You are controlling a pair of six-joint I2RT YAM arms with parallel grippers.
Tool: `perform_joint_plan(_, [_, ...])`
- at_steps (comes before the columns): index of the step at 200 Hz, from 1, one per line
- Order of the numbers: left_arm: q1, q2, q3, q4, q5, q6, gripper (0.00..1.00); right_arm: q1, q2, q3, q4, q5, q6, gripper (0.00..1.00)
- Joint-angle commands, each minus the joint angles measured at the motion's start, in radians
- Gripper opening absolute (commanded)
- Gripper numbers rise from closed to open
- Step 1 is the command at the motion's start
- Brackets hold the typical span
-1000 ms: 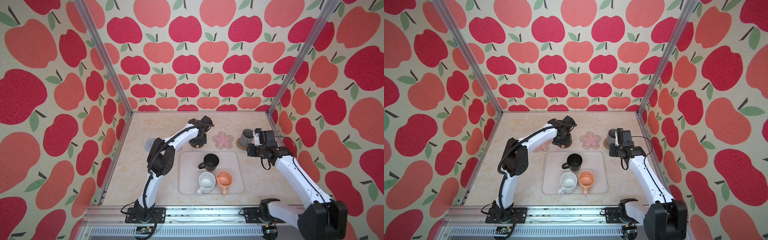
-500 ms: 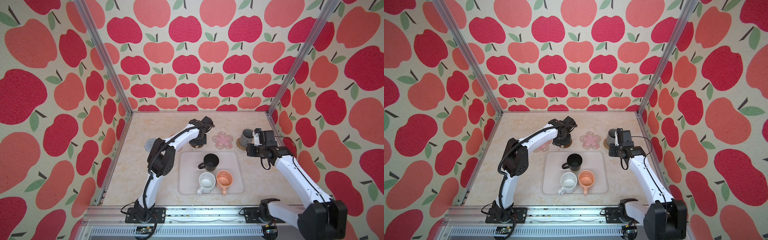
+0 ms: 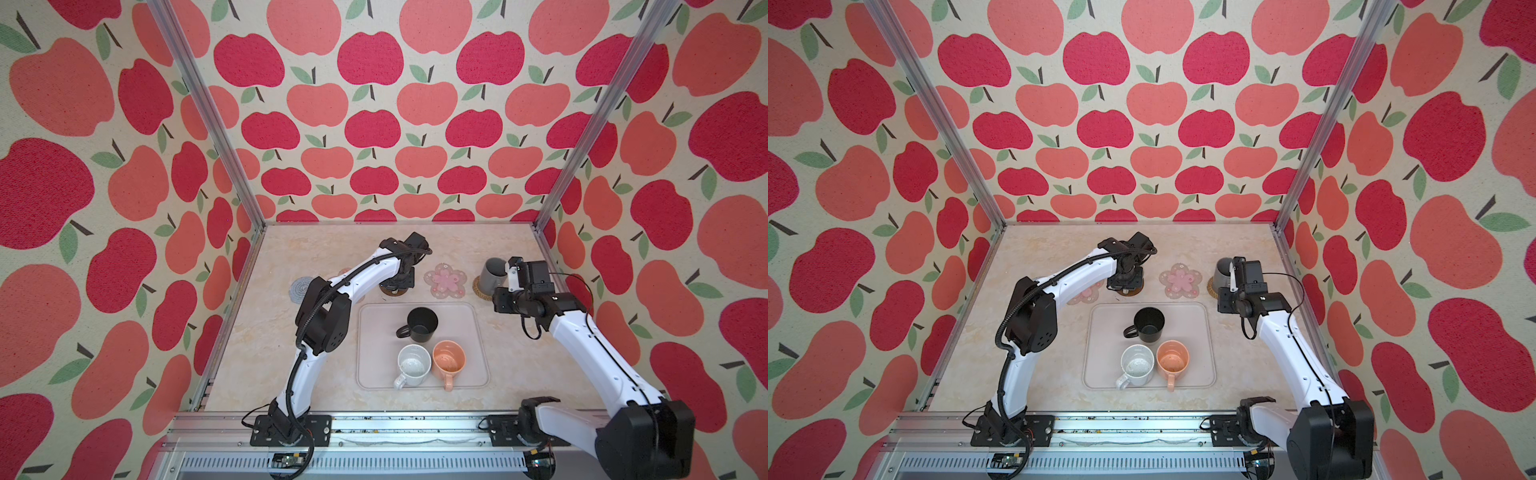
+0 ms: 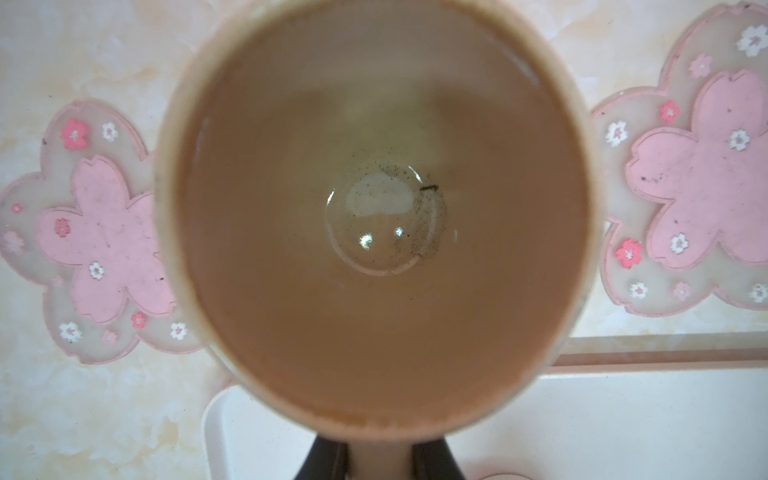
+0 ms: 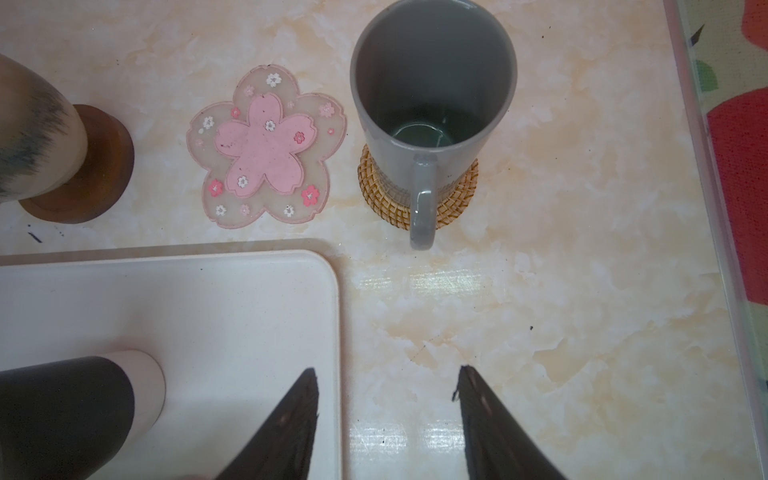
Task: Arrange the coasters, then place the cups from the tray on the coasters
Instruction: 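Align the held beige mug above the brown round coaster with the left gripper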
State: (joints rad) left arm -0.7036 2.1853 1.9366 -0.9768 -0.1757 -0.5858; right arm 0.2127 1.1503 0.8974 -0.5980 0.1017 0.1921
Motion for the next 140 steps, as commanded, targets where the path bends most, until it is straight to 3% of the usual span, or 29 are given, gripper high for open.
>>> perform_joint_plan(1, [0.011, -0.080, -0.032, 0.076, -0.034, -0.004, 0.00, -0.007, 0.007, 0.013, 0.011, -0.016, 0.023, 0.57])
perform_joint_plan(140, [0.013, -0.167, -0.145, 0.185, -0.022, -0.022, 0.00, -0.007, -0.007, 0.018, 0.003, -0.021, 0.038, 0.57])
